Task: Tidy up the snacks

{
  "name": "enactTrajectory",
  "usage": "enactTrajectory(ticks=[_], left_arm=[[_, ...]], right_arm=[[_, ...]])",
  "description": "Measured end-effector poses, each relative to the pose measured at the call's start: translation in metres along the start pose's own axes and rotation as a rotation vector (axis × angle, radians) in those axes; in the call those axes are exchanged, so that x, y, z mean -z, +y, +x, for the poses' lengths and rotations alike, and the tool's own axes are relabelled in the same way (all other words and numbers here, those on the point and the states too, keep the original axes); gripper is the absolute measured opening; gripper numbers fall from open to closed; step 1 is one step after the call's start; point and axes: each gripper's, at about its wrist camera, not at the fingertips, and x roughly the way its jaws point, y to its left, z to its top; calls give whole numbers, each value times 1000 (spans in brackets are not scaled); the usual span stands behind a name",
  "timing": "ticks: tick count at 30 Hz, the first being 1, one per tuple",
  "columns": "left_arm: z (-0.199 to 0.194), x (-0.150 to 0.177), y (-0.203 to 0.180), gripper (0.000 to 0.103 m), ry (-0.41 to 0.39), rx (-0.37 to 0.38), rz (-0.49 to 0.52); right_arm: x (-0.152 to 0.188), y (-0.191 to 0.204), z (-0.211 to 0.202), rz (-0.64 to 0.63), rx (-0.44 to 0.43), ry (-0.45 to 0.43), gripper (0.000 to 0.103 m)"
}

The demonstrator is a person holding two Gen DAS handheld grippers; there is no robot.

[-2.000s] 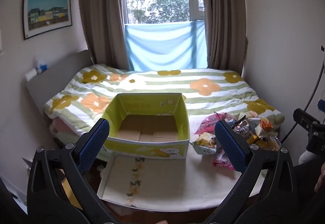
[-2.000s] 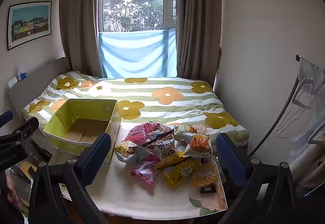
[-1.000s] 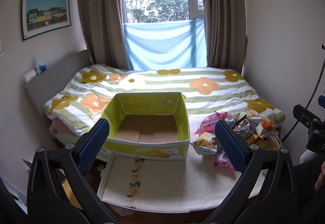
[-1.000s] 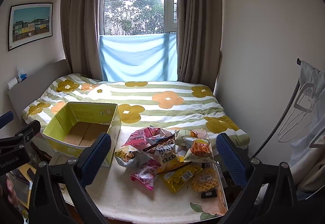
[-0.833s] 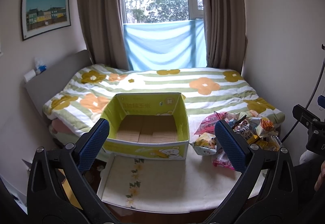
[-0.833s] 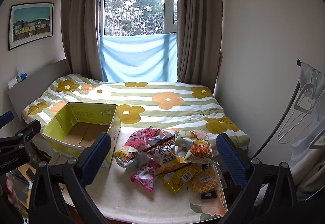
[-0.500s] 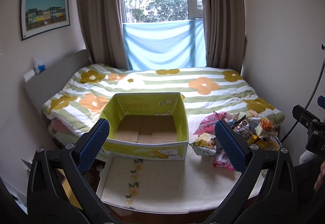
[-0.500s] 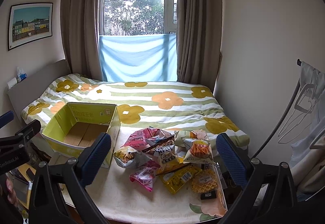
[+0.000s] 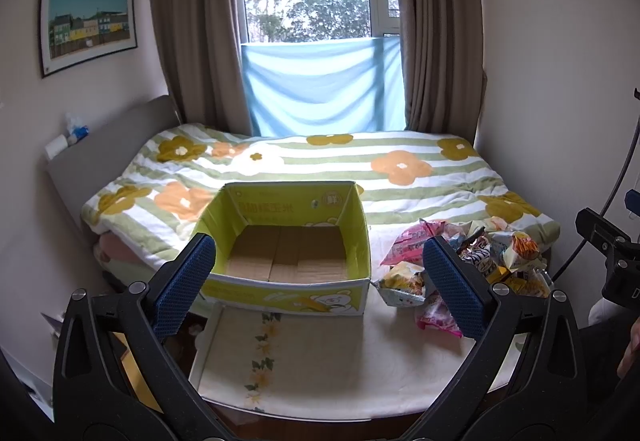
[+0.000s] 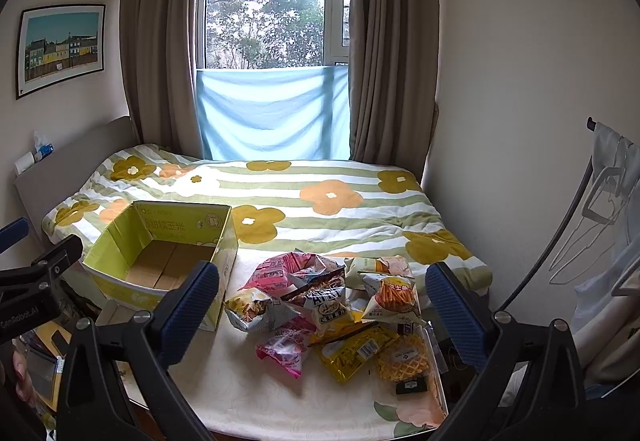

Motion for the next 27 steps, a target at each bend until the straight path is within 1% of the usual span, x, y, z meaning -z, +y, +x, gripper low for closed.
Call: enactTrajectory(ticks=[14,27], left_arm=[[1,-1,0,103,4,0,-1],[4,1,2,103,7,0,-2]], right_arm=[[-2,1,4,-4,-2,5,103],[-3,4,-1,4,-14,1,103]])
